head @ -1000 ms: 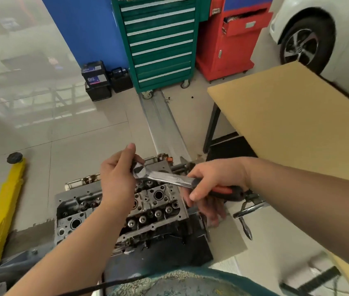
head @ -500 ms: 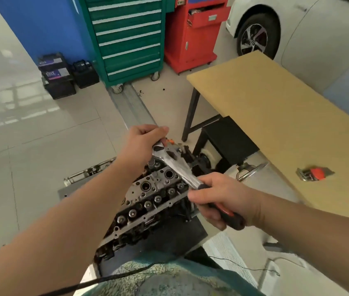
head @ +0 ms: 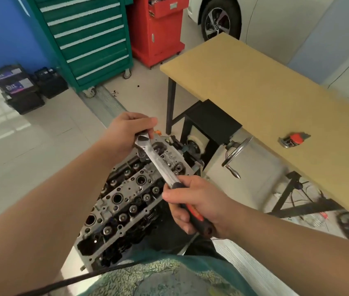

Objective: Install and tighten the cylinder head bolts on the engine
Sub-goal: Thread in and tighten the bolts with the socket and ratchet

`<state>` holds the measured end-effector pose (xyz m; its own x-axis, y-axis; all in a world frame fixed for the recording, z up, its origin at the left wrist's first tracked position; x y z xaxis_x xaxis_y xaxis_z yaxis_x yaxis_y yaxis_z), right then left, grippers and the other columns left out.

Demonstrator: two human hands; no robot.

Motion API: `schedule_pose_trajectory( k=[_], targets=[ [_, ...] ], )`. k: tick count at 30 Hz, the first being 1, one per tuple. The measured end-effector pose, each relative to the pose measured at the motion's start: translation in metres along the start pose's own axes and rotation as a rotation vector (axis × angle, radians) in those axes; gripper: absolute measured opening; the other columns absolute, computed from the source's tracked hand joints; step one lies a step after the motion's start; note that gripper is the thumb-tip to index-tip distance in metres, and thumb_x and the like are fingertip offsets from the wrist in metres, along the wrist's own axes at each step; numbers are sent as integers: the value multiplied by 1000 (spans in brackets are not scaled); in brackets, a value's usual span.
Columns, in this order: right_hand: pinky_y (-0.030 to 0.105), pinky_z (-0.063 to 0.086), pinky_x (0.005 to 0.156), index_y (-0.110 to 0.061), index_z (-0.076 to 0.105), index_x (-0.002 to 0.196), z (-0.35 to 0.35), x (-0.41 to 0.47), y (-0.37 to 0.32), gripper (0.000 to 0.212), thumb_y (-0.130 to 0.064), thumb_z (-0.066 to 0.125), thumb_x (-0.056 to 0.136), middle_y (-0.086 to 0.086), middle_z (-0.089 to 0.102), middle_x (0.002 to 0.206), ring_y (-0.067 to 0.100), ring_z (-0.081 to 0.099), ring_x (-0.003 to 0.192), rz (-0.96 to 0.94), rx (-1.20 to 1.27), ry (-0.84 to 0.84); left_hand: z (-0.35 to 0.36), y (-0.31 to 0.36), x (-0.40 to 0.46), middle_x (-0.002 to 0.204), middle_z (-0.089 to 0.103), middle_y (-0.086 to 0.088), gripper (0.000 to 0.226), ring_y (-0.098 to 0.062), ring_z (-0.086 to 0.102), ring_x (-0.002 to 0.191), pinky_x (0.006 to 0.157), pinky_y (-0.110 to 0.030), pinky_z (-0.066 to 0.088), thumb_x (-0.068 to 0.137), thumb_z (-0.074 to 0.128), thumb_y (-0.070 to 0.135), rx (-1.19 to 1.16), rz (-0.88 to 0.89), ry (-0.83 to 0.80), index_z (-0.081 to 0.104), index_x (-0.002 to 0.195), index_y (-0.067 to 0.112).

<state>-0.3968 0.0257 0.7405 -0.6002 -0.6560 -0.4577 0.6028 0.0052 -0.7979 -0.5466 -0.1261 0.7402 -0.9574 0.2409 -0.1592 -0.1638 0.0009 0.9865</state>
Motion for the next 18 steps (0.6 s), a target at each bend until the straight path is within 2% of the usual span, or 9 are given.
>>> schedule_pose_trajectory(
  k=[4, 9, 13, 15, 17, 18],
  targets=[
    [34, 38, 50, -11, 51, 92, -6, 1, -4, 13, -14, 60, 101, 11, 46, 56, 22, 47, 41, 26, -123, -48, -2, -2, -6, 61, 57, -9, 40, -20, 44, 53, 54, -27, 42, 85, 76, 45, -37, -13, 83, 71, 65, 10],
    [37, 40, 56, -13, 54, 87, -38, 1, -29, 16, -15, 61, 101, 13, 47, 59, 23, 48, 46, 146, -336, -167, 0, -2, -19, 59, 59, 1, 37, -11, 47, 48, 49, -18, 43, 94, 69, 42, -109, 31, 211, 73, 68, 16],
    [31, 41, 48, -9, 56, 92, -70, 9, -62, 16, -21, 64, 101, 13, 47, 61, 23, 45, 47, 260, -477, -270, 1, -1, -32, 69, 71, 4, 33, -8, 58, 55, 55, -16, 48, 102, 62, 32, -180, 79, 366, 77, 77, 16],
    [29, 43, 46, -7, 58, 91, -83, 20, -79, 20, -23, 63, 101, 13, 47, 61, 23, 45, 47, 316, -556, -354, 1, -2, -37, 75, 73, 3, 31, -15, 58, 62, 65, -23, 49, 104, 60, 30, -198, 76, 430, 77, 80, 19],
    [29, 45, 47, -8, 61, 94, -96, 34, -92, 20, -26, 64, 101, 13, 50, 62, 23, 48, 46, 383, -644, -433, 2, -4, -38, 82, 74, -8, 28, -25, 54, 70, 72, -41, 45, 101, 60, 35, -206, 46, 468, 78, 83, 23],
    [29, 46, 48, -7, 63, 97, -102, 42, -98, 21, -28, 65, 101, 13, 51, 63, 22, 48, 46, 416, -680, -472, 2, -5, -39, 84, 72, -14, 28, -26, 52, 71, 71, -45, 42, 99, 60, 41, -192, 30, 491, 78, 86, 24]
  ],
)
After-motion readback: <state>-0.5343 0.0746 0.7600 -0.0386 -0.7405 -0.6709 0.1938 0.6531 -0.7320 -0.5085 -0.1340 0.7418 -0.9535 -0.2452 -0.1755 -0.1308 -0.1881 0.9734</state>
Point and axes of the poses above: each hand's wrist, its own x-axis towards the middle knuckle, its own z-axis out of the palm, y = z × x, the point moved 8 cm from there along x, towards the middle knuckle
